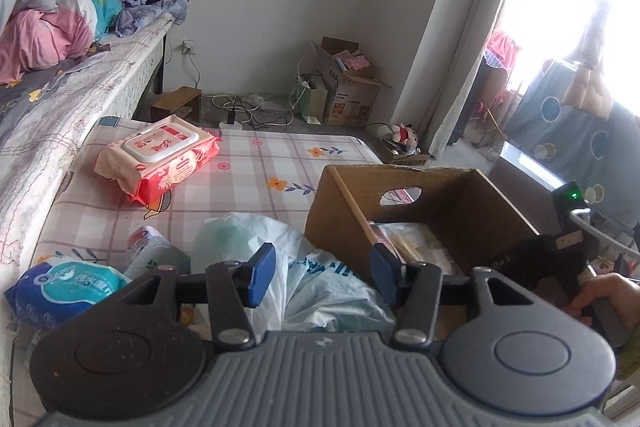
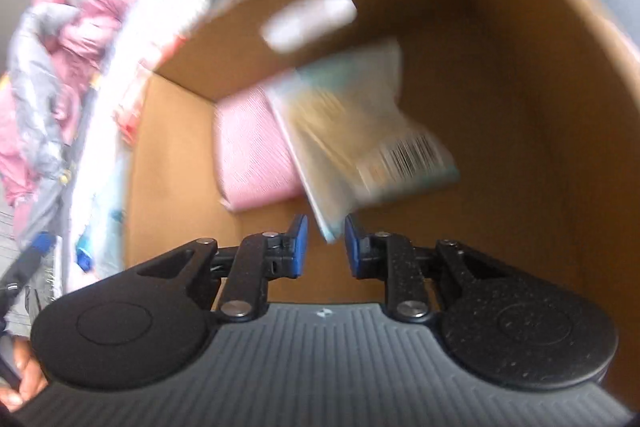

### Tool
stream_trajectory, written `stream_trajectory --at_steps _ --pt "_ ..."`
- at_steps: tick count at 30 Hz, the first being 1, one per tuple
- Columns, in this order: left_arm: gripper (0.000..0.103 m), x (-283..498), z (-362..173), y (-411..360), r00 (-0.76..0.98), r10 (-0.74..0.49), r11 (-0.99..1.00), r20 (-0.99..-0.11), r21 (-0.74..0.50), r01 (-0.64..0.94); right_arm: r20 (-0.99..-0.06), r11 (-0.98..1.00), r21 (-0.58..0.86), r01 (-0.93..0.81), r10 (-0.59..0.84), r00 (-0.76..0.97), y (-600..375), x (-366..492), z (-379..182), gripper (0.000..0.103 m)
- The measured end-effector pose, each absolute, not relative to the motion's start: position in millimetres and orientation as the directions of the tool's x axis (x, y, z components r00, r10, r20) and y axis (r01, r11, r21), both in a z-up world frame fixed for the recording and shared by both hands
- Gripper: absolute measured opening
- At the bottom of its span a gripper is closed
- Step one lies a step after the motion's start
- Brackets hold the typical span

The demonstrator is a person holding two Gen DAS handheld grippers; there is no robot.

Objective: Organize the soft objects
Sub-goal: 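Open the right gripper to drop the bag beside the pink pad, then withdraw the right tool from the box back toward the table items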

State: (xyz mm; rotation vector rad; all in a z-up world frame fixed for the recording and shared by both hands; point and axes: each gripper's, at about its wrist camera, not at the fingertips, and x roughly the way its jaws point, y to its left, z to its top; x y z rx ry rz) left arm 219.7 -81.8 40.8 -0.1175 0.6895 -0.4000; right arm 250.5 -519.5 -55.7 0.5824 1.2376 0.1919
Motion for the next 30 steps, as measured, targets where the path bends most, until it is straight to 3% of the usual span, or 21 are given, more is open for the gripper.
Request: stream_trajectory --at_steps 7,12,17,21,24,30 --pt "0.055 197.5 37.9 -56.6 0.710 -0.350 0.937 -0.611 -0.232 0.263 -0.805 0.753 0.581 0.308 0.476 0.353 -525.5 262.3 -93.6 0.021" --pt "0.056 186.0 35.7 -41.0 0.718 -0.321 0.947 -0.618 -0.227 0.229 -0.803 0.764 0.576 0.293 0.462 0.376 -514.0 270.2 -93.7 0.021" --pt "0.064 176.0 33.6 -31.1 0.730 -0.288 0.957 -0.620 -0.208 0.200 -0.789 0.758 0.597 0.263 0.494 0.367 -501.1 277.6 -90.3 0.023" --pt "0.072 166.3 33.4 -24.2 0.742 -0.262 0.965 -0.616 -0.184 0.188 -0.781 0.766 0.601 0.227 0.503 0.372 -491.0 272.0 -79.0 0.035" --pt "0.077 158.8 33.1 -17.0 0.751 -0.246 0.969 -0.613 -0.175 0.175 -0.767 0.771 0.609 0.187 0.513 0.384 -490.5 266.1 -64.9 0.051" --pt "0.080 146.8 31.8 -0.9 0.756 -0.215 0.976 -0.618 -0.170 0.139 -0.751 0.780 0.611 0.132 0.519 0.407 -486.0 243.4 -34.8 0.056"
